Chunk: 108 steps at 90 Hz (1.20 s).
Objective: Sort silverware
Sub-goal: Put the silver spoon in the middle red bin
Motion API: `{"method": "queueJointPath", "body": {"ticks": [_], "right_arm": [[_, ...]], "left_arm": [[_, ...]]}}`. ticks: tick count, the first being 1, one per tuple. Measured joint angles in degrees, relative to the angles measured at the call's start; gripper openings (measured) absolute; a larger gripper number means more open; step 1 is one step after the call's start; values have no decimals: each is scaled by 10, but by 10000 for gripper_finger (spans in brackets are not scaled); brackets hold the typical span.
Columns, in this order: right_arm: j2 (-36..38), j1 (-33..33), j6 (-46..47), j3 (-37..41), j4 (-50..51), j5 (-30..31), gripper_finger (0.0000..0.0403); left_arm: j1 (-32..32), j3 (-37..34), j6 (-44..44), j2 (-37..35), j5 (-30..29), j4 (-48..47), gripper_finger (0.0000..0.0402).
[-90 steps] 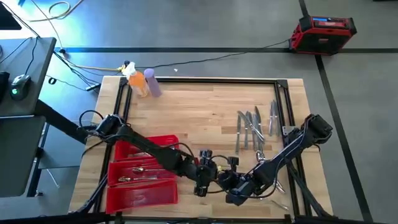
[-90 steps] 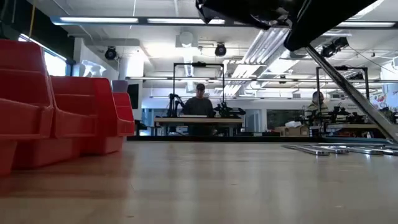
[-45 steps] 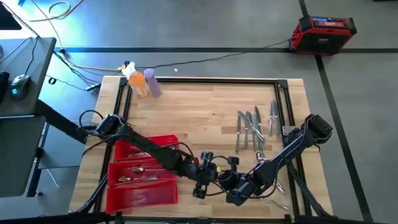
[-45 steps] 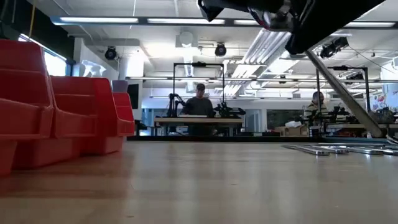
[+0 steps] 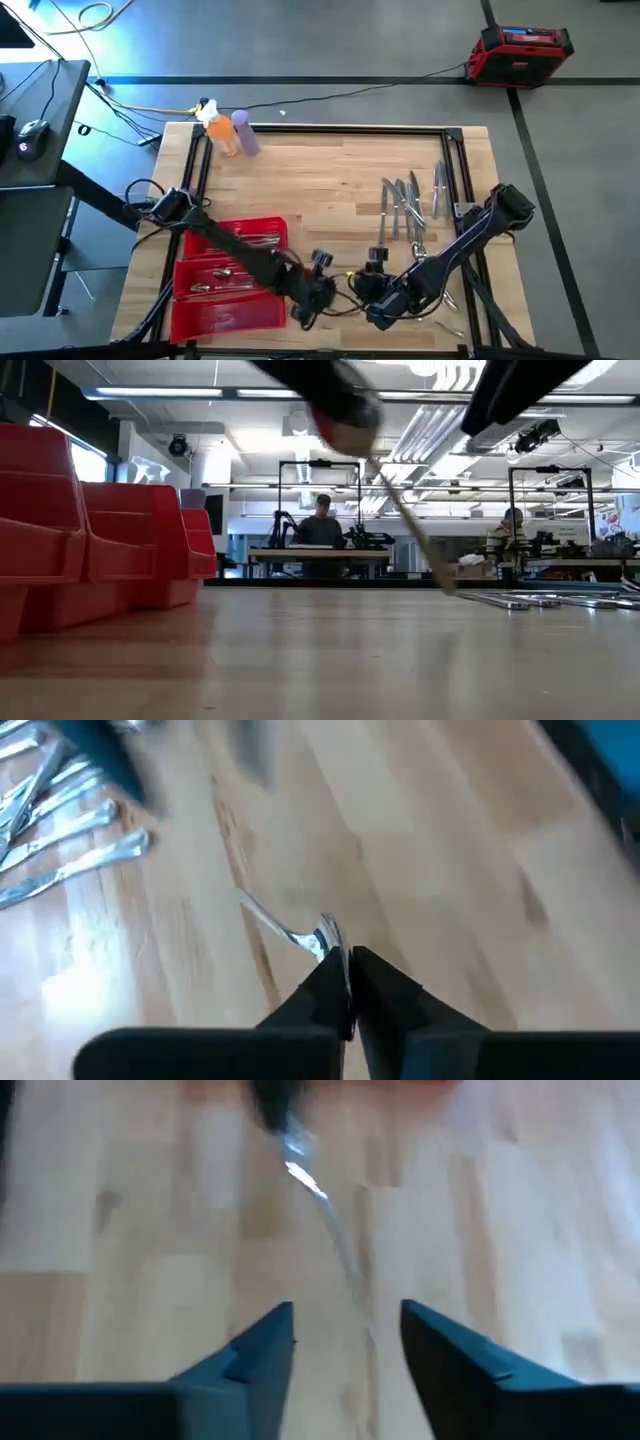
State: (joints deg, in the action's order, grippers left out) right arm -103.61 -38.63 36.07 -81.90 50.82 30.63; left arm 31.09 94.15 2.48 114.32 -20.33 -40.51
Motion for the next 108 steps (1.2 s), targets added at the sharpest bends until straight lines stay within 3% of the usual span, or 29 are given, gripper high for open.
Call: {"method": "queueJointPath", "body": {"ticks": [10, 24, 36, 50, 77, 108], "right_arm": [[0, -13, 42, -47, 78, 49, 216], [1, -40, 54, -83, 110, 117, 215], [1, -55, 57, -84, 111, 151, 204], [1, -58, 66, -83, 113, 159, 193], [1, -52, 65, -82, 111, 157, 190], [1, -52, 70, -82, 112, 137, 190]], "left_arm": [[38, 26, 8, 0, -39, -100, 1], [120, 78, 3, 0, -103, -250, 0], [192, 126, -17, -1, -90, -363, 0], [257, 157, -134, -2, -88, -495, 0], [305, 116, -199, -48, -104, -494, 0], [309, -24, -273, -127, -47, -496, 0]]}}
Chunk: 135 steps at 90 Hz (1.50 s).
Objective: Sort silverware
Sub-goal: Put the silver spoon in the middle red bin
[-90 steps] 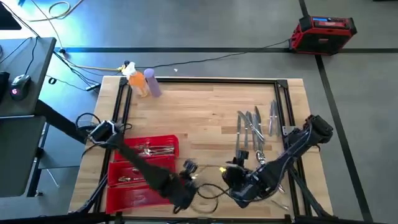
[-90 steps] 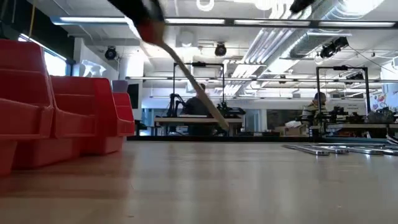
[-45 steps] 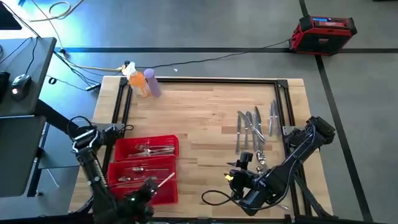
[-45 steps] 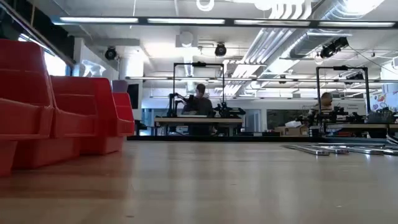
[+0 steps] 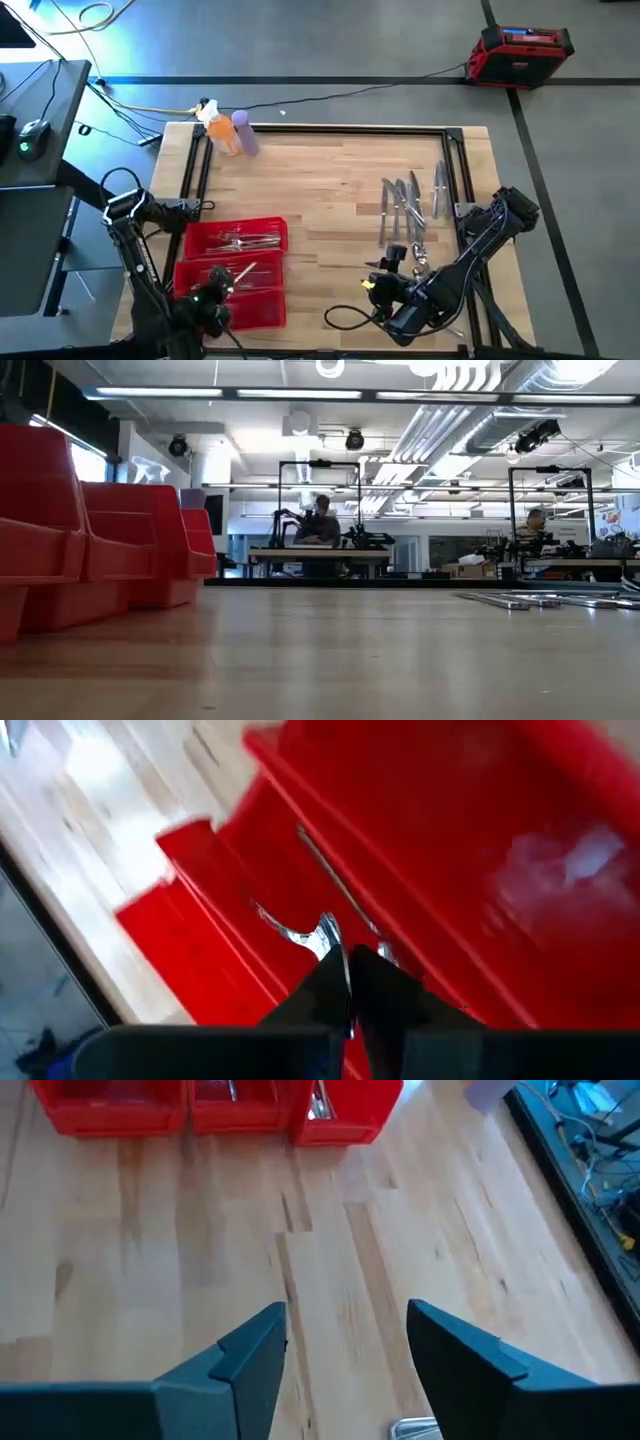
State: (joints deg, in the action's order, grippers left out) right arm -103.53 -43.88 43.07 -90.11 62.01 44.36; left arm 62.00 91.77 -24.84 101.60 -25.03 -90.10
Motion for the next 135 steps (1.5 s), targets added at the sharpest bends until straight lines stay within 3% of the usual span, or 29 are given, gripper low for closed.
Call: {"method": "queueJointPath", "body": {"ticks": [43, 56, 81, 92, 101, 113, 126, 135], "right_arm": [[0, 0, 0, 0, 0, 0, 190], [0, 0, 0, 0, -2, -7, 190], [0, 0, 5, 0, -1, -74, 190], [0, 0, 5, 0, -1, -110, 190], [0, -6, 6, 0, 5, -182, 190], [0, -25, 49, 0, 4, -296, 190], [-9, -64, 156, 0, 13, -330, 190], [-21, -98, 250, 0, 46, -339, 190]], "left_arm": [[0, -127, -11, -3, 95, 2, 5], [0, -150, -26, -6, 118, 2, 34], [0, -168, -124, -66, 113, 0, 112], [0, -168, -178, -98, 110, 1, 129], [-1, -168, -271, -120, 71, 0, 128], [4, -168, -391, -132, -52, 0, 112], [3, -168, -479, -132, -166, 42, 90], [2, -168, -510, -132, -199, 110, 79]]}}
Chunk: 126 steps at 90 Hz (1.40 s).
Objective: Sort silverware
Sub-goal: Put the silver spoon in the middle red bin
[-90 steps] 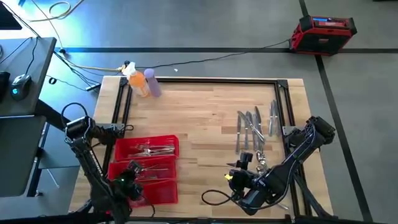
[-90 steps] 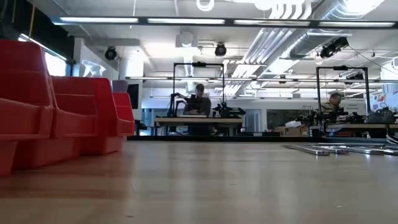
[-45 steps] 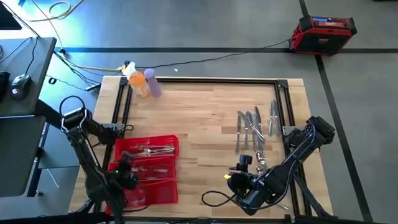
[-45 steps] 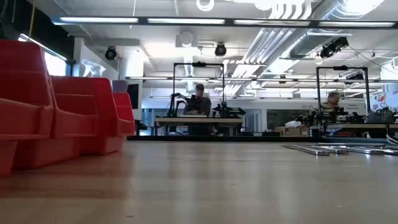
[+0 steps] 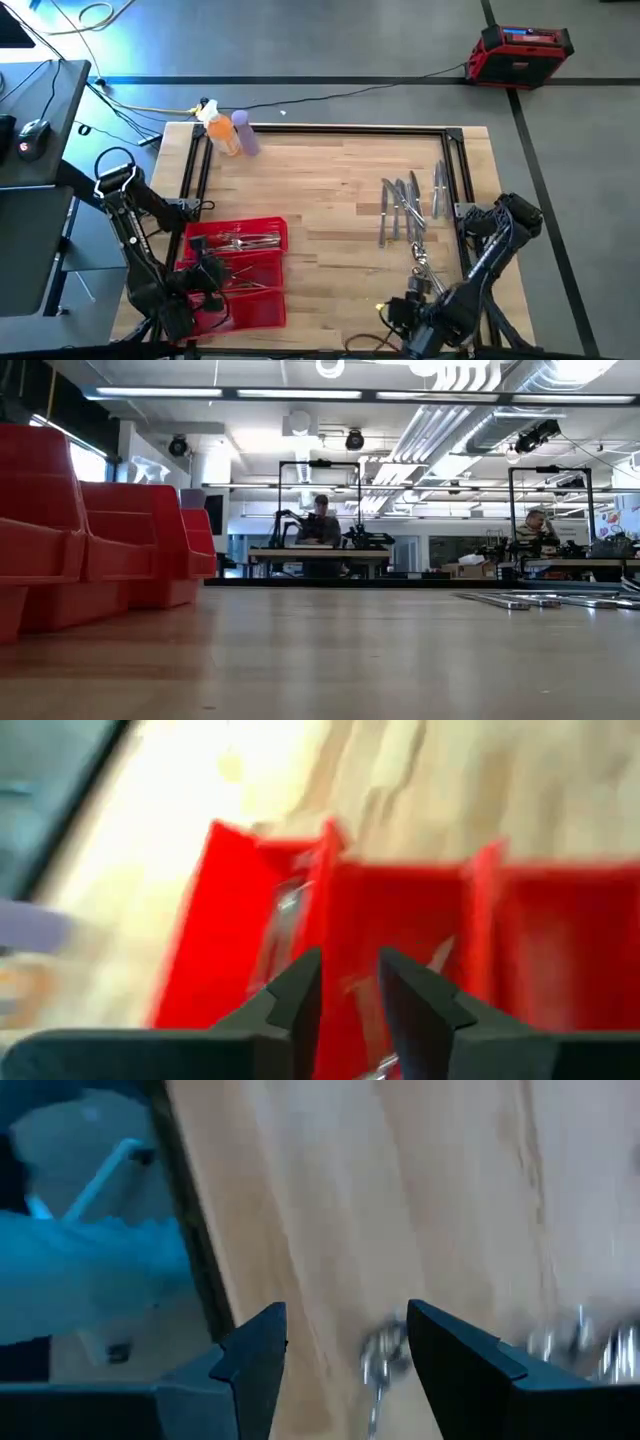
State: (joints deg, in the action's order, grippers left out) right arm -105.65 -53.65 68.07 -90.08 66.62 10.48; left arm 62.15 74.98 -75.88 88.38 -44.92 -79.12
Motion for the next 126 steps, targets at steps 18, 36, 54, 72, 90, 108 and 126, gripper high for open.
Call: {"method": "queueJointPath", "body": {"ticks": [18, 36, 54, 72, 90, 108, 126], "right_arm": [[-36, -49, 105, 0, 26, -41, 190], [-42, -82, 166, 60, -5, -70, 188], [-18, -95, 205, 194, -126, -94, 172], [-8, -91, 206, 295, -244, -139, 147], [-7, -78, 180, 302, -257, -130, 46], [-12, -36, 112, 287, -283, -127, 4], [-17, 33, -12, 266, -334, 12, 2]], "left_arm": [[-13, 0, 10, 1, 3, 99, 76], [-18, 0, 59, 1, 11, 124, 76], [-18, 0, 60, 1, 10, 125, 76], [-18, 0, 61, 2, 12, 126, 76], [-19, 0, 61, 2, 14, 126, 76], [-19, 0, 71, 4, 4, 126, 76], [-19, 0, 76, 4, 1, 126, 76]]}}
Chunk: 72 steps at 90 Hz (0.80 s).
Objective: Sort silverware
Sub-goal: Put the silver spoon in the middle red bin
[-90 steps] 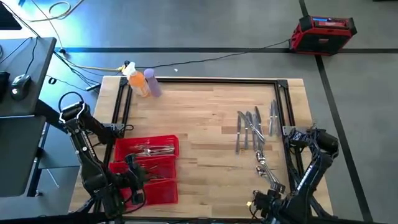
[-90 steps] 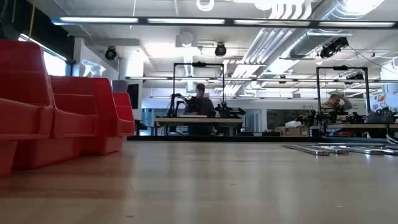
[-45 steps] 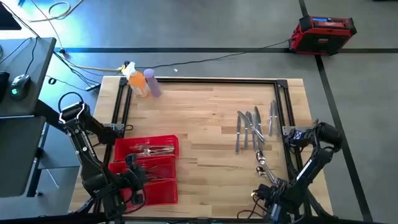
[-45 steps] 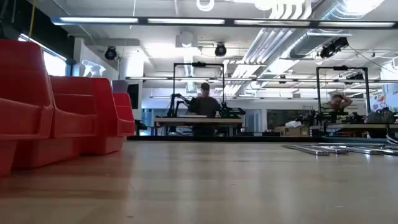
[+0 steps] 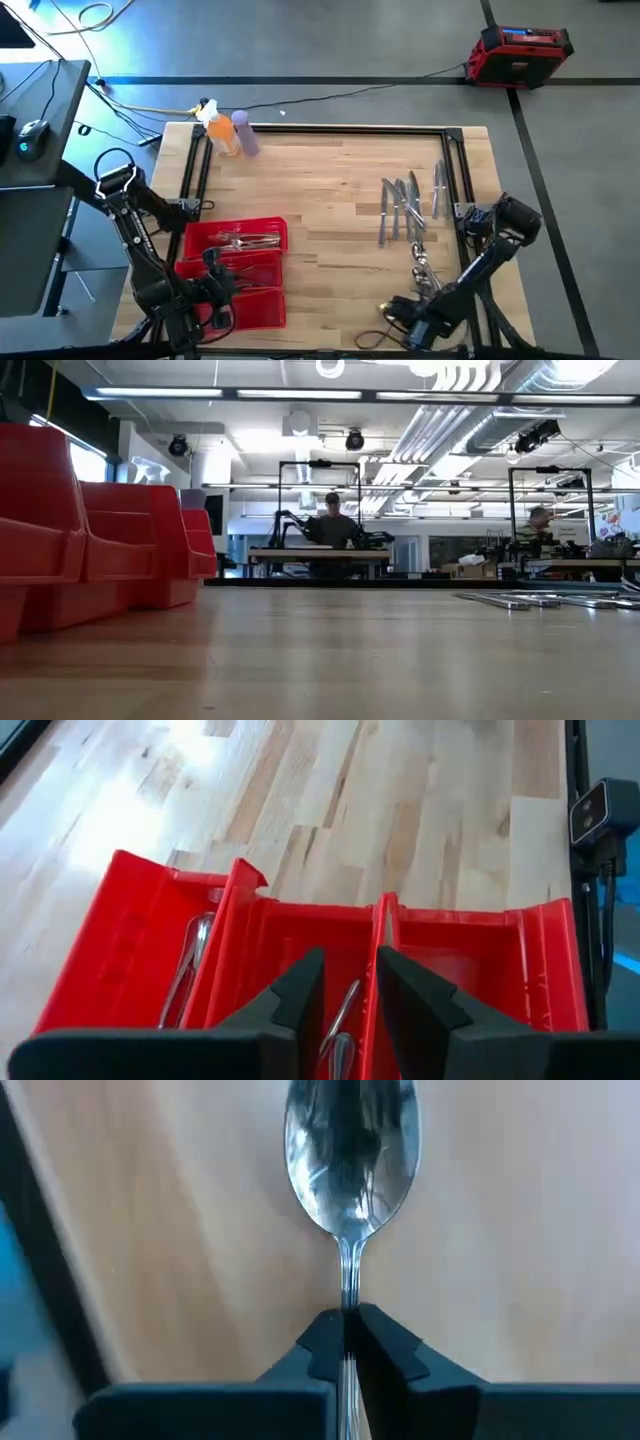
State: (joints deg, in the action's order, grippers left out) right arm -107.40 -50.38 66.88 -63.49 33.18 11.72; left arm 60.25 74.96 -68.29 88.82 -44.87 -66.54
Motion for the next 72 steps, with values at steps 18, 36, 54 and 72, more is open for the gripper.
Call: {"method": "queueJointPath", "body": {"ticks": [18, 36, 54, 72], "right_arm": [[-1, 86, -189, -22, -125, 115, 1], [1, 167, -382, -38, -288, 133, 0], [1, 211, -506, -38, -434, 121, 0], [-1, 253, -615, -39, -608, 83, 0]], "left_arm": [[0, 0, 0, 0, -3, 0, 76], [0, 0, -2, 0, -2, 0, 76], [2, 0, -4, 0, 3, 0, 76], [2, 0, -4, 0, 8, 0, 76]]}}
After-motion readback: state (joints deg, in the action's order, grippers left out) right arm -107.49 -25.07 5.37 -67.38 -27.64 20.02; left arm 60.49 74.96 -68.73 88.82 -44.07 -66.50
